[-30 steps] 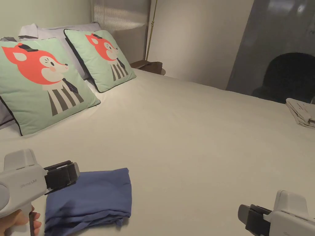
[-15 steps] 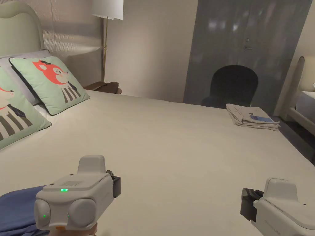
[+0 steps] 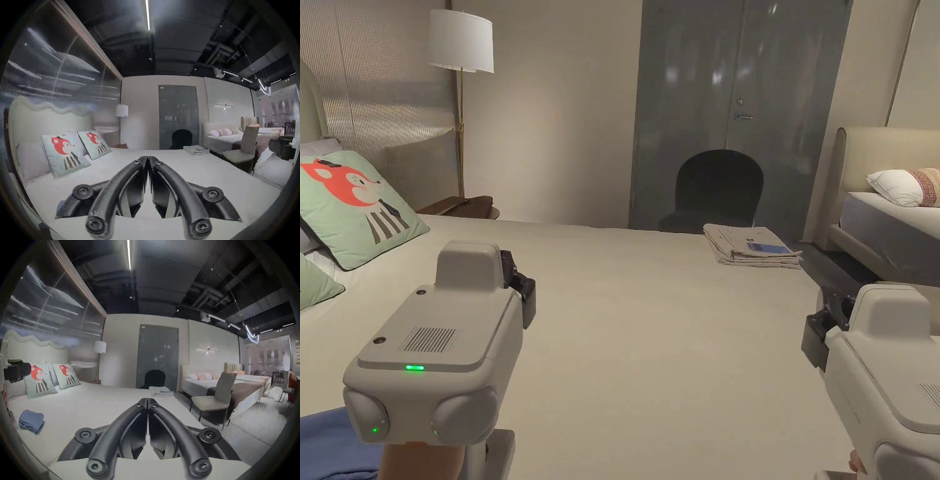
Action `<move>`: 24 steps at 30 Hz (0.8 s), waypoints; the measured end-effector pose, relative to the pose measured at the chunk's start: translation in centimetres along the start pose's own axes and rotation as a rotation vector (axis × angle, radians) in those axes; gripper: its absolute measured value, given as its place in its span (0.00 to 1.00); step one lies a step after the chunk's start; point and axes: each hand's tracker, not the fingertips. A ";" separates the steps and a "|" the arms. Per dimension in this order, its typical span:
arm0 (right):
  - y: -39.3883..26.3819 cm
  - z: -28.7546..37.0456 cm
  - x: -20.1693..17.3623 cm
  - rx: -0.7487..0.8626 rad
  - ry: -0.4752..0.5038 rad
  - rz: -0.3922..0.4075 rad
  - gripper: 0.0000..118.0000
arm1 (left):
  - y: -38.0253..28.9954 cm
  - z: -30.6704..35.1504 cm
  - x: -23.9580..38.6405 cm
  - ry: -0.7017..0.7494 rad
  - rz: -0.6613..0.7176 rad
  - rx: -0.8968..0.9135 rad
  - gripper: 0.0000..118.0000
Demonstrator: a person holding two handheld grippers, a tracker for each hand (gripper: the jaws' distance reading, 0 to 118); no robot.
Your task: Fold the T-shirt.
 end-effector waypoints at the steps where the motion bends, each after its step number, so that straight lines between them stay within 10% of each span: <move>1: 0.5 0.2 -0.1 0.005 -0.001 0.004 0.00 | 0.0 0.0 -0.2 -0.003 0.006 -0.001 0.00; 24: -0.1 -0.5 -1.3 0.044 0.004 0.070 0.00 | -1.0 -0.4 -2.0 0.015 -0.012 -0.027 0.00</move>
